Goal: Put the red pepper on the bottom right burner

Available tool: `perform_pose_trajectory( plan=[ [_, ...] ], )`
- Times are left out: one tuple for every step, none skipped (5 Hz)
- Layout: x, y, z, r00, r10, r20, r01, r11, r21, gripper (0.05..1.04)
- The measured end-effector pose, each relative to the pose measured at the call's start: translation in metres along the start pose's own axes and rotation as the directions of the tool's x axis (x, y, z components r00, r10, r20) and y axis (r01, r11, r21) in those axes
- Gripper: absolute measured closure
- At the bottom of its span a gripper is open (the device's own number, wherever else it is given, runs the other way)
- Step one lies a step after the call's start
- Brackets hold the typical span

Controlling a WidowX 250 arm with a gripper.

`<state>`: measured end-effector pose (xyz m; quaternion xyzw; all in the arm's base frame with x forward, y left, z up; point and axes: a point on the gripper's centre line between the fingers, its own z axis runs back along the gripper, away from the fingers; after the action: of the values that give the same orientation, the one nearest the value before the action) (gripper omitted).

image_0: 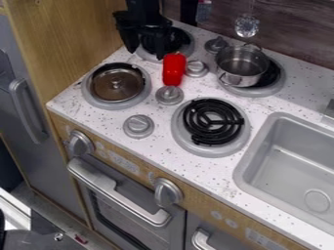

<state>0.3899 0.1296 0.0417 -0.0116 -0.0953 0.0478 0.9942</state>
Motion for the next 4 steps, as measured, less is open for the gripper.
perform_pose_trajectory(
  plan=[
    [-0.008,-0.001,-0.016,0.999,0.005,-0.046,-0.005,1.000,-0.012,0.083],
    [-0.001,-0.003,-0.032,0.998,0.018,-0.063,-0.017,1.000,0.016,0.083],
    [0.015,-0.019,-0.048,0.998,0.003,-0.070,-0.001,0.999,0.036,0.083],
    [0.033,-0.024,-0.058,0.997,0.031,-0.068,-0.028,0.999,0.041,0.083]
  ],
)
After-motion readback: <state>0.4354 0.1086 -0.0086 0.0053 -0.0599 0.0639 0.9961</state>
